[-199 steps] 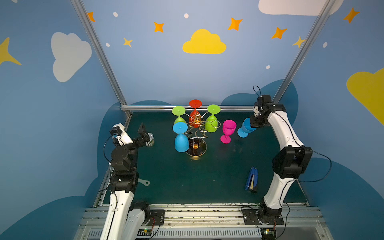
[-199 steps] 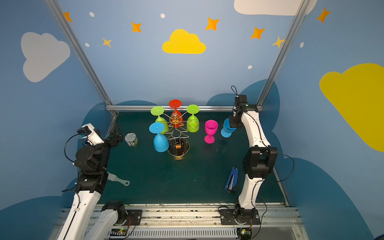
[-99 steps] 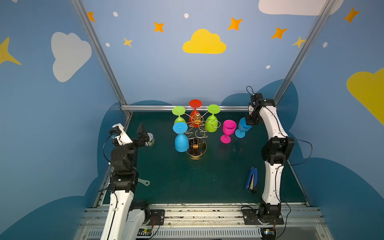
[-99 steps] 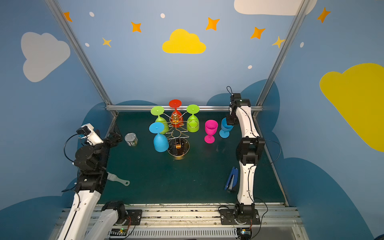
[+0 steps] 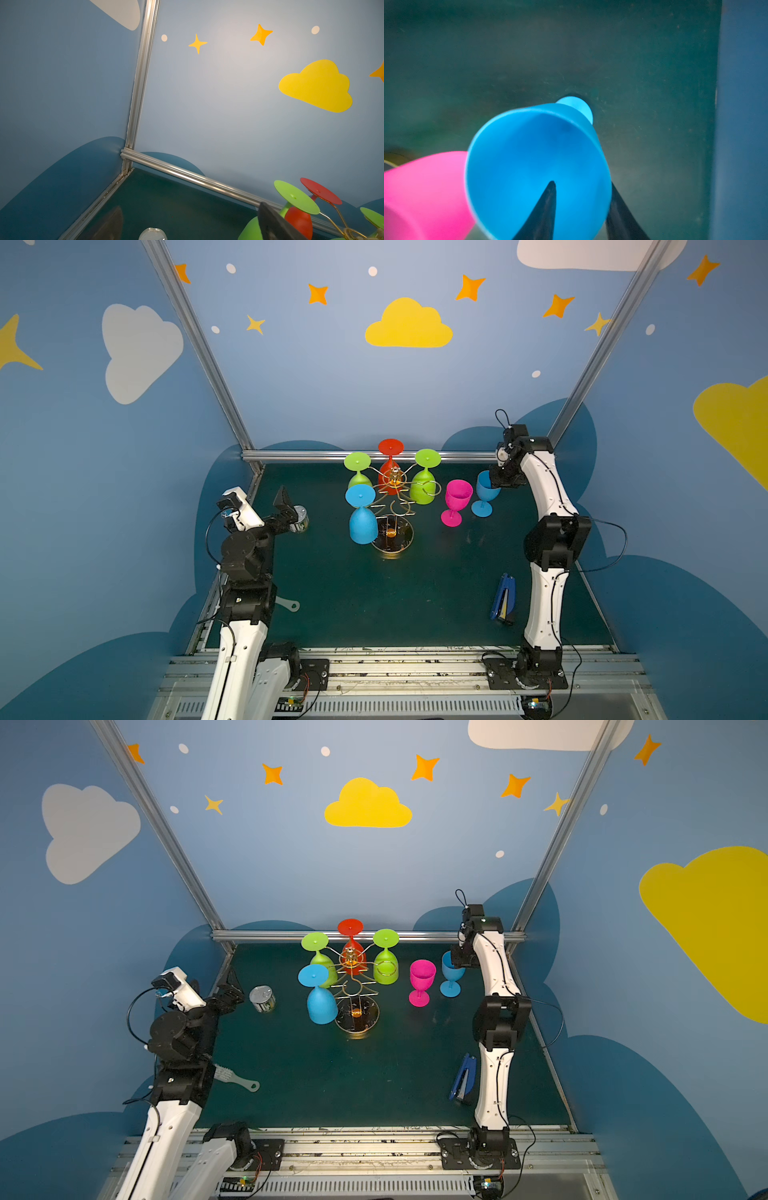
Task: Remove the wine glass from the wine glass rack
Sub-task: 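Open the right gripper and lift it away from the standing blue glass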
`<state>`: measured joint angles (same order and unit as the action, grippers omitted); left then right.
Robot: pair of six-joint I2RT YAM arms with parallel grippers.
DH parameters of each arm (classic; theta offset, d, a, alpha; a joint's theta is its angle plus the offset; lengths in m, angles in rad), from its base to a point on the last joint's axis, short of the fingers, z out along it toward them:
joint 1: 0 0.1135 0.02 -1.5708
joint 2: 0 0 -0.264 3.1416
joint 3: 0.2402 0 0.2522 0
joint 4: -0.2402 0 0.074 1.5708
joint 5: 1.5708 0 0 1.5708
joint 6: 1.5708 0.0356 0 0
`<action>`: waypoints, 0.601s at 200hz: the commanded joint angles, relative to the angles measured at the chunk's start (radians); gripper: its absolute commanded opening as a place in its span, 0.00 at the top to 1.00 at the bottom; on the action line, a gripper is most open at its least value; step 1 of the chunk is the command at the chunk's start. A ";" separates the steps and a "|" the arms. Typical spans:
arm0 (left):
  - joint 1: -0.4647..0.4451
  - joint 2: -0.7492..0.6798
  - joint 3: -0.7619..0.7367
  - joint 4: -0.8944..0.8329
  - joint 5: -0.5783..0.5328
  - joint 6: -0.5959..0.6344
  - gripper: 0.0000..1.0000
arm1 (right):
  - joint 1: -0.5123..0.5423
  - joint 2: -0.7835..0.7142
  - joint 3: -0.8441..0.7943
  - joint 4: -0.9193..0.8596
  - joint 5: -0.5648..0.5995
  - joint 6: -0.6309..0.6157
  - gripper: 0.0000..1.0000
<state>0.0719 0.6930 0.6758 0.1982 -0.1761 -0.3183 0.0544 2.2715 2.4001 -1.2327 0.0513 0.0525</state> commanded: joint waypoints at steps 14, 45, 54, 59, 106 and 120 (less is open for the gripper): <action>0.005 -0.013 -0.012 -0.003 -0.003 0.001 0.01 | -0.041 -0.166 -0.068 0.081 -0.120 0.068 0.58; 0.005 -0.022 -0.012 -0.008 0.000 -0.002 0.01 | -0.082 -0.334 -0.215 0.182 -0.238 0.159 0.56; 0.005 -0.028 -0.013 -0.009 -0.004 -0.001 0.01 | -0.089 -0.391 -0.275 0.221 -0.272 0.173 0.56; 0.005 -0.028 -0.012 -0.009 -0.006 -0.002 0.01 | -0.093 -0.428 -0.321 0.252 -0.295 0.180 0.56; 0.005 -0.021 0.008 -0.054 0.047 -0.060 0.01 | -0.094 -0.915 -0.997 0.822 -0.483 0.270 0.51; 0.006 -0.015 0.036 -0.137 0.105 -0.118 0.01 | -0.090 -1.051 -1.150 0.918 -0.492 0.303 0.47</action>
<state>0.0723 0.6739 0.6754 0.1589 -0.1532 -0.3534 -0.0460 1.3876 1.4776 -0.6216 -0.3439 0.2710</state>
